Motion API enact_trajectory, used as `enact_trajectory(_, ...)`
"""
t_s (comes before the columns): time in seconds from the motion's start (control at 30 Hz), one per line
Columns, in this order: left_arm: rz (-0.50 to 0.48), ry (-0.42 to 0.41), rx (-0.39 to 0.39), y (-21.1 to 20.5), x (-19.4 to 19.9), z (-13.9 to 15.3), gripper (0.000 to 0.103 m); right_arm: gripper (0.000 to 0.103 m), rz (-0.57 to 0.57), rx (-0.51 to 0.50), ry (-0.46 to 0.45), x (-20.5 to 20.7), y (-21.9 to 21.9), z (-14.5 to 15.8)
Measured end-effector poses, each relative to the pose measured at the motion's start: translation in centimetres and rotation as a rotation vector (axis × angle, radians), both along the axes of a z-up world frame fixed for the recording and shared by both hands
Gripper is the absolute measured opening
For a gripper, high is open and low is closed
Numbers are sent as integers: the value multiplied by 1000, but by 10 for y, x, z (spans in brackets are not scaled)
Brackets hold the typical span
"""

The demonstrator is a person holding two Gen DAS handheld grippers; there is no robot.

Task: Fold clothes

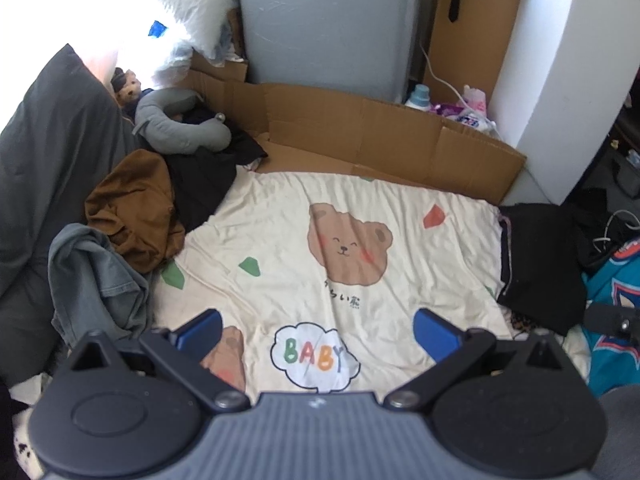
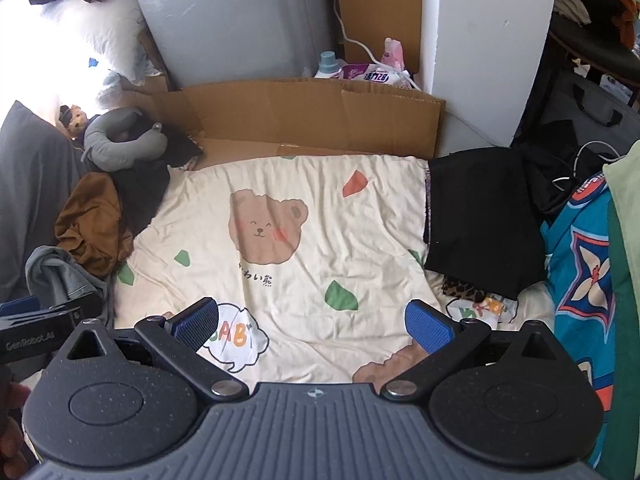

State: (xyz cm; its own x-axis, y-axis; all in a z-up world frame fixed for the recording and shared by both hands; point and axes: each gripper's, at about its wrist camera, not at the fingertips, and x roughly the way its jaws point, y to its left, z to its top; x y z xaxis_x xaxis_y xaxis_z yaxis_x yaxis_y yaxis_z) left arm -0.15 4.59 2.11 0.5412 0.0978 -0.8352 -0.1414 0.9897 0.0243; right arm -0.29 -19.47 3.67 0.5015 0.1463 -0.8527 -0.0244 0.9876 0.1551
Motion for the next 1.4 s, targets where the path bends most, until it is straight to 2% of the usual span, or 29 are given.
enact_trajectory(0.23,-5,27,0,-6,-1,-14,103,102,2,-11,-16,-5,-6,-5)
enact_trajectory(0.33,-15,15,29,-6,0,-15,103,102,1,20,-5,-3,-14,-9)
enact_trajectory(0.47,-2,53,16,-2,5,-23,103,102,6,65,34,3,-24,-16)
enact_trajectory(0.93,5,12,73,-9,3,-22,103,102,51,21,37,1,-12,-16)
enact_trajectory(1.23,-17,30,23,-4,6,-24,102,102,38,68,56,4,-19,-19)
enact_trajectory(1.4,-17,41,36,-5,9,-25,102,102,40,65,61,6,-17,-20)
